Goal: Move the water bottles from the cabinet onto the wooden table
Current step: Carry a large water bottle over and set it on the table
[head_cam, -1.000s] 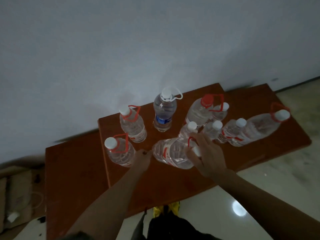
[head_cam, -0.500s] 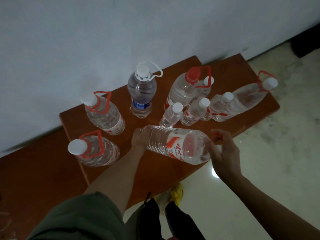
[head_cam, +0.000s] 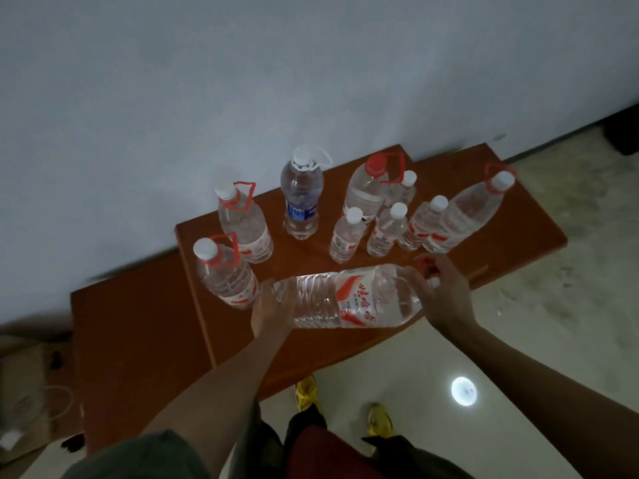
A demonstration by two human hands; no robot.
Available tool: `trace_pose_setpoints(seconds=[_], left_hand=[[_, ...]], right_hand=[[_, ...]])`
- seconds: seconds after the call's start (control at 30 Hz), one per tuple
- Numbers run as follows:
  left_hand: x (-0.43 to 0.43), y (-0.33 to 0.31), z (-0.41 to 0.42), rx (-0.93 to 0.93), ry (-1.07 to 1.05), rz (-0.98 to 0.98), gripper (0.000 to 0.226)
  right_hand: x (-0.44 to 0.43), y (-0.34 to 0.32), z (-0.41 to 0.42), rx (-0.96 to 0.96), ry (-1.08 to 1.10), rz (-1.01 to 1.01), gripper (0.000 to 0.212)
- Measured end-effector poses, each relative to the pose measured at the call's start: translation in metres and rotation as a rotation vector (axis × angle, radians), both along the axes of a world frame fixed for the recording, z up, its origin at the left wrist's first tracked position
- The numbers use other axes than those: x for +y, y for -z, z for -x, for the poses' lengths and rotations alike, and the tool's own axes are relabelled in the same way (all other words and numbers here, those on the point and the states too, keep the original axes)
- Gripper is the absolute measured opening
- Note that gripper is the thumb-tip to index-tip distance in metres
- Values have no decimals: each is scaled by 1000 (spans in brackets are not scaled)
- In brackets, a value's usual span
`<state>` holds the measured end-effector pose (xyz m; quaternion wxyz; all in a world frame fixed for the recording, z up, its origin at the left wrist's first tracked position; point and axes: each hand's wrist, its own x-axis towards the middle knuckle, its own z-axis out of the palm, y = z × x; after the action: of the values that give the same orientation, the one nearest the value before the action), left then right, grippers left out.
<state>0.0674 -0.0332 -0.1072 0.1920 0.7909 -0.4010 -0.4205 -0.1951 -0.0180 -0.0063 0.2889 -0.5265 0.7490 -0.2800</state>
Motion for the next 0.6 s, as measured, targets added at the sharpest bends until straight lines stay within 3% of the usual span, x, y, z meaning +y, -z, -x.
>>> trace_pose_setpoints(seconds=[0.27,0.6], left_hand=[[114,-48,-6,-137,-372,90,55],[353,-92,-29,-187,-996,143,55]], right_hand=[[28,-9,-4,-76,-338,78,19],[127,-44,-103,-200,-949,163,47]])
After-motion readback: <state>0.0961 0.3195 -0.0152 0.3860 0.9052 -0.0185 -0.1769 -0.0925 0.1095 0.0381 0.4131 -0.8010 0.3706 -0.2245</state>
